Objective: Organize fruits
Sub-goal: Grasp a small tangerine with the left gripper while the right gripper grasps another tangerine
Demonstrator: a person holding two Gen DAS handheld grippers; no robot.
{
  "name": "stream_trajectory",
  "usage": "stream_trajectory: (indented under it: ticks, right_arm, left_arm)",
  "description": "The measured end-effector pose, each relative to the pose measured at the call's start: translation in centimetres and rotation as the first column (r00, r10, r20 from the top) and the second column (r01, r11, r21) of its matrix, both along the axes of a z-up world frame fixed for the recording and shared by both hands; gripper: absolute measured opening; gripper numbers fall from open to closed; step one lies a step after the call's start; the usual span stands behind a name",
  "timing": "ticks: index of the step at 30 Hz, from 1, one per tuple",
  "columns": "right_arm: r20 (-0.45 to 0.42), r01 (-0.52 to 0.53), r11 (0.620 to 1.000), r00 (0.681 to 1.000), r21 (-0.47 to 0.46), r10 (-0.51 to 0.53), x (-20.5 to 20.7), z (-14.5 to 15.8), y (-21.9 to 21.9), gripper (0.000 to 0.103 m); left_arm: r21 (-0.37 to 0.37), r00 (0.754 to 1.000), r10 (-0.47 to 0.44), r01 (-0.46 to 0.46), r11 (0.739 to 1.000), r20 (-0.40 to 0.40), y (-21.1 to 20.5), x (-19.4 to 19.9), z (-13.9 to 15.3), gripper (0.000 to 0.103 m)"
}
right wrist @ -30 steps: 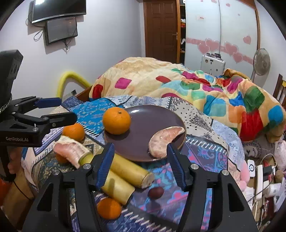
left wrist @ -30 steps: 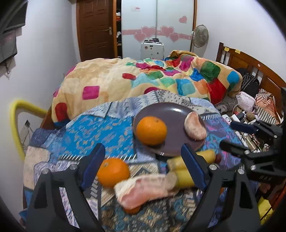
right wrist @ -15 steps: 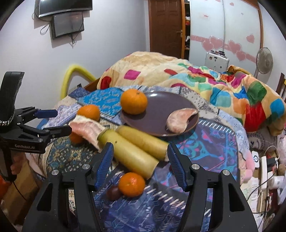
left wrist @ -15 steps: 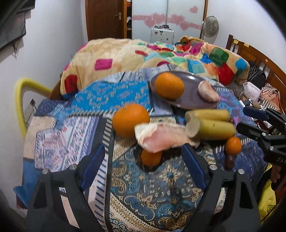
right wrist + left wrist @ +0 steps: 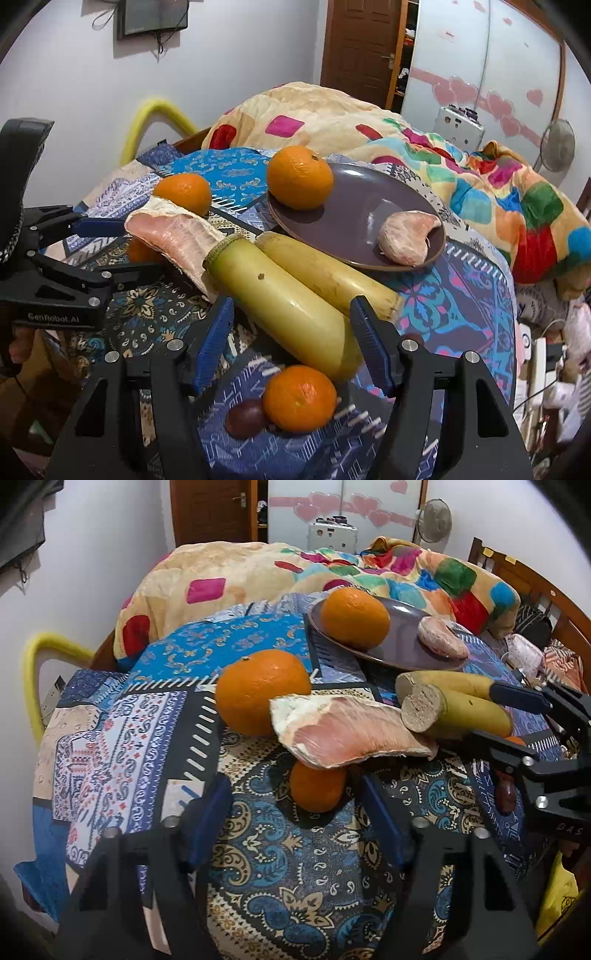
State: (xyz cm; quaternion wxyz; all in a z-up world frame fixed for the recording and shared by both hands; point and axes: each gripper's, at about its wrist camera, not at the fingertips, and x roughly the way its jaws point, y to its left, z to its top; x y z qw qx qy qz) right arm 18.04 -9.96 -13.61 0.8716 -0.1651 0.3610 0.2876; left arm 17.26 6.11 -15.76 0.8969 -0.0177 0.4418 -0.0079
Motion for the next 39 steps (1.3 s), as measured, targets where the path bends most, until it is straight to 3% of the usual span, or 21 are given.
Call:
stream_trajectory:
  ticks: [5, 11, 15, 20, 25, 27, 28, 34, 36, 39]
  right_arm:
    - [0.038, -0.009, 0.999, 0.999, -0.049, 0.010, -0.2, -0.5, 1.2, 0.068]
    - [0.085, -0.016, 0.994, 0.996, -0.107, 0.026, -0.8, -0.7, 2.4, 0.064]
    - [0.078, -0.021, 0.995, 0.997, -0.099, 0.029, -0.6, -0.5, 2.3, 0.062]
    - [0.078, -0.031, 0.997, 0.996, -0.075, 0.037, -1.0, 0.2, 2.4, 0.044]
    - [0.040, -0.030, 0.999, 0.999, -0.022, 0.031, -0.7, 1.1, 1.5, 0.035]
    - [0.052, -0.022, 1.000, 0.998, -0.011, 0.022, -0.9, 1.7, 1.1, 0.024]
    - [0.065, -0.017, 1.000, 0.998, -0.002, 0.017, -1.1, 2.3, 0.8, 0.001]
    - [-0.007, -0.009, 1.000, 1.000, 0.007, 0.009, -0.2, 3.1, -1.1, 0.001]
    - [-0.046, -0.010, 1.000, 0.999, 0.023, 0.011, 0.0, 2.8, -1.9, 0.006]
    - [-0.048, -0.027, 0.999, 0.998, 0.026, 0.028, -0.6, 2.5, -2.6, 0.026]
  left_arm:
    - [-0.006, 1.000, -0.007, 0.007, 1.000, 0.005, -0.2, 0.2, -0.2, 0.048]
    - [-0.028, 0.999, -0.045, 0.045, 0.999, 0.008, -0.6, 0.1, -0.1, 0.029]
    - [-0.014, 0.998, -0.054, 0.054, 0.998, 0.012, -0.8, -0.3, 0.0, 0.029]
    - [-0.014, 0.998, -0.052, 0.053, 0.999, 0.017, -0.2, -1.3, 0.1, 0.029]
    - [-0.018, 0.999, -0.036, 0.036, 0.999, 0.025, 0.6, -2.1, 0.6, 0.029]
    - [-0.012, 0.999, -0.030, 0.031, 0.999, 0.031, 0.9, -2.5, 0.9, 0.029]
    - [-0.008, 0.999, -0.029, 0.029, 1.000, 0.035, 1.0, -2.7, 1.0, 0.029]
    - [-0.013, 0.999, -0.021, 0.021, 1.000, 0.040, 1.5, -3.1, 1.3, 0.029]
    - [-0.013, 0.999, -0.023, 0.023, 1.000, 0.041, 1.5, -3.3, 1.2, 0.029]
    - [-0.004, 0.999, -0.023, 0.023, 1.000, 0.038, 1.4, -3.5, 0.9, 0.029]
